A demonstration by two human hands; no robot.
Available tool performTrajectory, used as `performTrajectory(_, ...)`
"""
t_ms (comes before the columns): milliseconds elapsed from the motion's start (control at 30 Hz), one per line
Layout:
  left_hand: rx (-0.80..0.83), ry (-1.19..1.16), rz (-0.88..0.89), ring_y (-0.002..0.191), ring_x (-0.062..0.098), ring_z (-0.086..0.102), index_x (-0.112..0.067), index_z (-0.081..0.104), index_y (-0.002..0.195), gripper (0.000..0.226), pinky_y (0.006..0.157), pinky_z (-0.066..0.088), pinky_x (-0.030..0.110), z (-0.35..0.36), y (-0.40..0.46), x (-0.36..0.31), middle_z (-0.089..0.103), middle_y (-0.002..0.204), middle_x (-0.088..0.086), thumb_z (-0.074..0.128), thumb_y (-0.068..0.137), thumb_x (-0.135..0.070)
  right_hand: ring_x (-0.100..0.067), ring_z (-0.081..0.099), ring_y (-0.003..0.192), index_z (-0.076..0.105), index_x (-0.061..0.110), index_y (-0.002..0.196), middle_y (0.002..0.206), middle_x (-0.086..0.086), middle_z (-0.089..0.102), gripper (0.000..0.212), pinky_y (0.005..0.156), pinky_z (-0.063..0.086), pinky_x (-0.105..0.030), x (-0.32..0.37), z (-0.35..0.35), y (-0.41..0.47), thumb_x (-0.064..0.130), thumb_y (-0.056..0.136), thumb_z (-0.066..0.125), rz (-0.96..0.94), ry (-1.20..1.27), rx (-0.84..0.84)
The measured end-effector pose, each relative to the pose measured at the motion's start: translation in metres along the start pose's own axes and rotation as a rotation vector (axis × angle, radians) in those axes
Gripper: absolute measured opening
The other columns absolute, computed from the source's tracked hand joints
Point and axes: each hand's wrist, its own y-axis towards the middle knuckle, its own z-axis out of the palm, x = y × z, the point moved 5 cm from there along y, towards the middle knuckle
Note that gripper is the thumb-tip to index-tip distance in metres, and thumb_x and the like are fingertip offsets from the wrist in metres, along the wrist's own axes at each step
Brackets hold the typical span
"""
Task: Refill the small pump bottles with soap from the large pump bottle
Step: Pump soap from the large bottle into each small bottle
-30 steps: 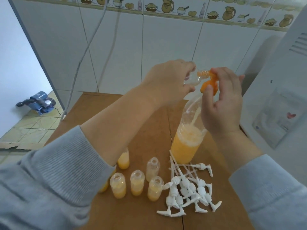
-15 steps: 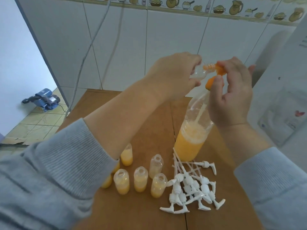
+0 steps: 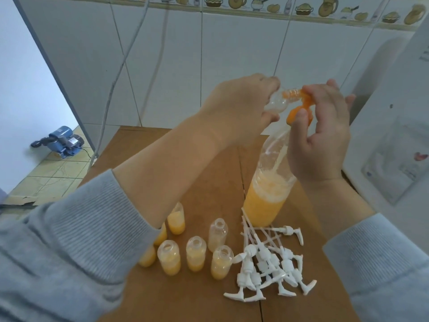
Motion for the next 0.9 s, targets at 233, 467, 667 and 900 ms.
performTrajectory(233, -0.064, -0.008, -0.001, 0.098, 0.02, 0.058, -0.017, 0.051, 0.123, 0.039, 0.085, 0.048, 0.037, 0.002, -0.002, -0.004, 0.06, 0.112, -0.002, 0.056, 0.091, -0.038, -0.013, 0.041, 0.124, 0.061, 0.0, 0.112, 0.114, -0.014, 0.062, 0.032, 0.116, 0.019, -0.045, -0.003, 0.001, 0.002, 0.013, 0.092, 0.039, -0.002, 0.036, -0.092)
performTrajectory(467, -0.063, -0.013, -0.002, 0.099, 0.02, 0.059, -0.016, 0.05, 0.125, 0.041, 0.084, 0.049, 0.037, 0.005, -0.005, -0.002, 0.061, 0.113, -0.001, 0.055, 0.091, -0.038, -0.012, 0.037, 0.129, 0.057, 0.0, 0.117, 0.119, -0.013, 0.059, 0.034, 0.117, 0.009, -0.03, -0.005, 0.004, -0.004, 0.01, 0.091, 0.038, -0.009, 0.055, -0.034)
performTrajectory(667, -0.129, 0.01, 0.028, 0.097, 0.02, 0.059, -0.017, 0.051, 0.125, 0.041, 0.082, 0.049, 0.035, -0.001, -0.004, -0.007, 0.062, 0.11, -0.002, 0.056, 0.091, -0.039, -0.01, 0.039, 0.126, 0.058, -0.002, 0.114, 0.117, -0.007, 0.057, 0.034, 0.117, 0.013, -0.034, -0.004, 0.002, 0.0, 0.006, 0.088, 0.04, -0.013, 0.082, -0.104)
performTrajectory(900, -0.039, -0.024, -0.012, 0.101, 0.02, 0.058, -0.016, 0.051, 0.125, 0.041, 0.085, 0.047, 0.037, 0.01, -0.005, -0.003, 0.06, 0.114, -0.001, 0.056, 0.09, -0.037, -0.009, 0.039, 0.125, 0.059, -0.002, 0.114, 0.116, -0.016, 0.061, 0.034, 0.116, 0.015, -0.035, -0.009, 0.007, -0.008, 0.009, 0.088, 0.04, -0.003, 0.062, -0.055)
